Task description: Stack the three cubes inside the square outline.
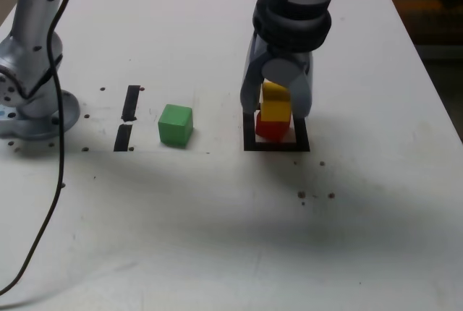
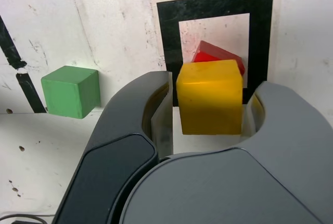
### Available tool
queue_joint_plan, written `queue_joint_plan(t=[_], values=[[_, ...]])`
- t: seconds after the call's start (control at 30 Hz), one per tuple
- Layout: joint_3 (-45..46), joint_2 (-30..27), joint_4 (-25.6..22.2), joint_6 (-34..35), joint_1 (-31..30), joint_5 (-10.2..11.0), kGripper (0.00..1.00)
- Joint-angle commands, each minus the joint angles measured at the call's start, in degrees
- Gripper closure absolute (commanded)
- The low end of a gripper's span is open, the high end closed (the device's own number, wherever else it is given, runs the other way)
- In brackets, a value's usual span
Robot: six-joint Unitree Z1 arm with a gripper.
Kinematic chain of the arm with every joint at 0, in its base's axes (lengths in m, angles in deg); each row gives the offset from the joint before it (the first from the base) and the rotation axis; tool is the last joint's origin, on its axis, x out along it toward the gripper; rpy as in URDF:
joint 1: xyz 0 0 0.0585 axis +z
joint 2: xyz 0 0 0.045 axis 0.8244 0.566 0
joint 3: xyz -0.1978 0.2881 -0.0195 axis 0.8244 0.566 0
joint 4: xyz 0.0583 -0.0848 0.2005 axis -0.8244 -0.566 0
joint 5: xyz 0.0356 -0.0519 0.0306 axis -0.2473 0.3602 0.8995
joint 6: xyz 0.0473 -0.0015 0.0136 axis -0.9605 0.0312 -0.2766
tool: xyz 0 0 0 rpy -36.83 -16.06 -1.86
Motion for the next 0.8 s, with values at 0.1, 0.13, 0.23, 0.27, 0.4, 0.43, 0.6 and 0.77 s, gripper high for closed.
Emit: queue_joint_plan(t=[0.1, 0.13, 0.23, 0.27, 0.4, 0.43, 0.6, 0.77], values=[[-0.16, -0.50, -0.13, 0.08, -0.30, 0.21, 0.33], [-0.13, -0.53, -0.13, 0.08, -0.30, 0.21, 0.31], [-0.13, -0.75, -0.12, 0.11, -0.34, 0.27, 0.28], [-0.15, -0.93, -0.12, 0.16, -0.36, 0.34, 0.27], [-0.02, -2.69, -0.43, 0.78, -0.46, 1.16, 0.24], [0.12, -3.47, -0.58, 1.06, -0.48, 1.50, 0.23], [1.91, -9.31, -1.56, 3.07, -0.54, 3.79, 0.20], [4.99, -14.18, -1.70, 4.79, -0.53, 5.76, 0.15]])
